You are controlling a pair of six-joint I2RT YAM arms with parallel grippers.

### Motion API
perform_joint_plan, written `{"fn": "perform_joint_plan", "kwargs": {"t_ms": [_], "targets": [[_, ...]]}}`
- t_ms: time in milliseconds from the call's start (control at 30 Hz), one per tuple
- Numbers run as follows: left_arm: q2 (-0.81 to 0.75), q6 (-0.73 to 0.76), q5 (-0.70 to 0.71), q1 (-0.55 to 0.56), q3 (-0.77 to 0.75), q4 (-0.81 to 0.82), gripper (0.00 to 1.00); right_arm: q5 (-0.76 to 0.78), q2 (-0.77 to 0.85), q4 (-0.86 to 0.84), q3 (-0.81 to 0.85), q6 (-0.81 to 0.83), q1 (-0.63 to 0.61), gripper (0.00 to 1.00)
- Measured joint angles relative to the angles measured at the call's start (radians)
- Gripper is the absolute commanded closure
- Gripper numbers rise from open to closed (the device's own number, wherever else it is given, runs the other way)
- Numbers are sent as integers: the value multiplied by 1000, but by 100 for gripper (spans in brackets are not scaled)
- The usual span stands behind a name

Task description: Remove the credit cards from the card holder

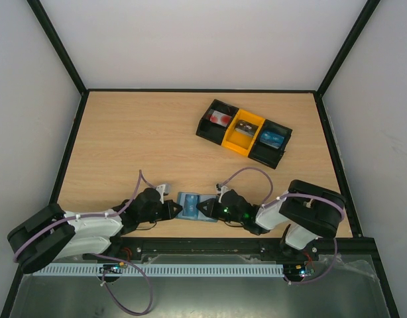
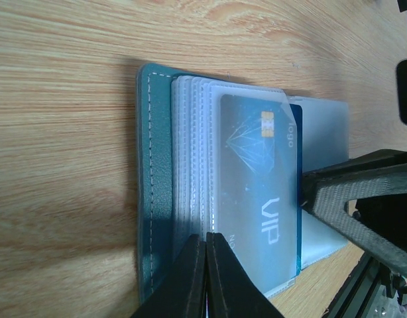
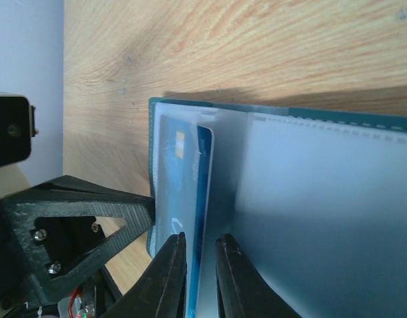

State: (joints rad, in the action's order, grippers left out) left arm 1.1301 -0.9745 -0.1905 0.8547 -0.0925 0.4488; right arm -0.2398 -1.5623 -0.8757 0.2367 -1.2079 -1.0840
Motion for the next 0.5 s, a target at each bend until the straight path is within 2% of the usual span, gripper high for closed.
{"fn": "perform_joint_plan", "kwargs": {"t_ms": [133,200,500], "targets": [[0,-2,0,0,3,5,97,-13,-38,-29,2,-10,0,91],[0,-3,0,0,3,6,97,-15,-45,-39,2,-14,0,97],[0,-6,1,0,10,17,97,-16,-49,-116,-26,-29,0,98]]}}
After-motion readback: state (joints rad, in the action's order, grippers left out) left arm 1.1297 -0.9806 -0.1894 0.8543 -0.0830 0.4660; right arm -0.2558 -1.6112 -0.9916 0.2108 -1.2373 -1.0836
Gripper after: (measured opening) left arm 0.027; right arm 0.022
